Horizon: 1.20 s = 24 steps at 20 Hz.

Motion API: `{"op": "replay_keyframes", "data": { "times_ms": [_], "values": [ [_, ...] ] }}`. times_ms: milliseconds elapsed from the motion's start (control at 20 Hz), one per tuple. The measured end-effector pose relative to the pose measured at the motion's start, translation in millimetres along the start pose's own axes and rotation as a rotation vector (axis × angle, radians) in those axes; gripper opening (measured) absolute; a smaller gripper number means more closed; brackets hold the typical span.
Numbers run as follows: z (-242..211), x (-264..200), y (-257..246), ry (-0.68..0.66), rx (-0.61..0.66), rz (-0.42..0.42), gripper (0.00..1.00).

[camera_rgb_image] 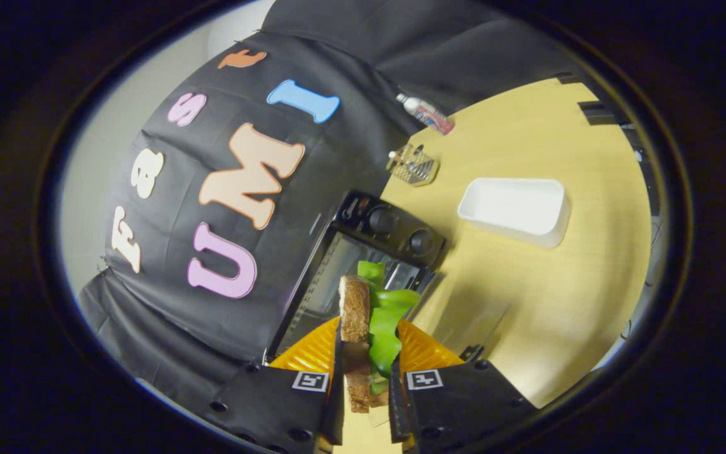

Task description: Open the toaster oven, put the food inside, and close the toaster oven door.

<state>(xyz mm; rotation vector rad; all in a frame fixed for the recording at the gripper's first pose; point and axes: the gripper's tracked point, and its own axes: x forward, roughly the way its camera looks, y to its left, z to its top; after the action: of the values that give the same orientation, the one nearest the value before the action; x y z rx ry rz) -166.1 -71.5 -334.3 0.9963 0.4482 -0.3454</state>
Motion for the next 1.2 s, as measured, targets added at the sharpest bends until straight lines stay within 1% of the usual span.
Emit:
{"op": "replay_keyframes", "data": {
  "times_ms": [300,500,650,850,1000,1200],
  "values": [
    [-29.9,36.4,35.4,0.056,0.023,0.075,0.3],
    [-37.7,58.0,40.0,0.066,0.057,0.081,0.31],
    [-39.3,92.7,45.3,0.065,0.086,0.082,0.3],
    [-47.0,121.0,38.3,0.102,0.075,0.07,0.3],
    [-57.8,143.7,40.3,0.113,0.079,0.081,0.3],
    [-68.3,159.9,46.1,0.13,0.074,0.096,0.3]
  ]
}}
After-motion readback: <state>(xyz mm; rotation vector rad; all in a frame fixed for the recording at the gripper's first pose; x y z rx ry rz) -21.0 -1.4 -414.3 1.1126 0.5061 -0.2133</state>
